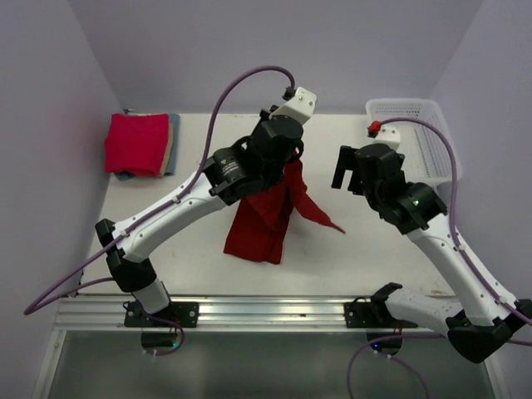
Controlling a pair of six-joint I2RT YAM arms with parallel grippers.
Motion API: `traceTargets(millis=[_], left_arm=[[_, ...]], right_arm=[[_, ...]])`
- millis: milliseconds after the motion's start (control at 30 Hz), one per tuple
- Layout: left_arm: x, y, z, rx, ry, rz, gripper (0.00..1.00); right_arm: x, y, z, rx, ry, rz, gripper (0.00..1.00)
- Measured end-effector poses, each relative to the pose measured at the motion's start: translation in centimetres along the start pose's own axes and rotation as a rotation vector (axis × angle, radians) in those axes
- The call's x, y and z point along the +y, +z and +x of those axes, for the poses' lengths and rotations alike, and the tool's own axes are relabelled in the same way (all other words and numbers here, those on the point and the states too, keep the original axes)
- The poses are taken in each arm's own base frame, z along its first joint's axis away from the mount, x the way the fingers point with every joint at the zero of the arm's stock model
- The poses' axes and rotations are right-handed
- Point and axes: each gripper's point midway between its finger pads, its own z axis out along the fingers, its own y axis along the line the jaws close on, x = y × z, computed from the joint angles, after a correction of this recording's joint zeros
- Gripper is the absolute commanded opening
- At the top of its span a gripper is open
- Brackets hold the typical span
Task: Fold and stack the t-shirts
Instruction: Flatten the tshirt out
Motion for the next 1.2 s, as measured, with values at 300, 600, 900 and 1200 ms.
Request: traceTargets(millis=[300,600,900,1200], left_arm=[[-1.7,0.5,4.7,0.11,0.111,0.019,0.0],[-0.5,0.8,9.6,0.203,0.07,-0.029,0.0],[8.0,0.7,25.1,0.472,-0.19,-0.282,0.0],[11.4,-1.5,32.0,0.532,-0.511,-0.459,0.48]], right_arm=[[7.9,3.2,9.8,0.301,0.01,-0.34,0.99],[9.6,3.3,12.0,0.379,0.034,-0.435,0.99],[7.9,4.4,10.2,0.345,0.061,-0.386,0.99],[6.0,5.4,9.6,0.346,0.077,-0.357,0.99]])
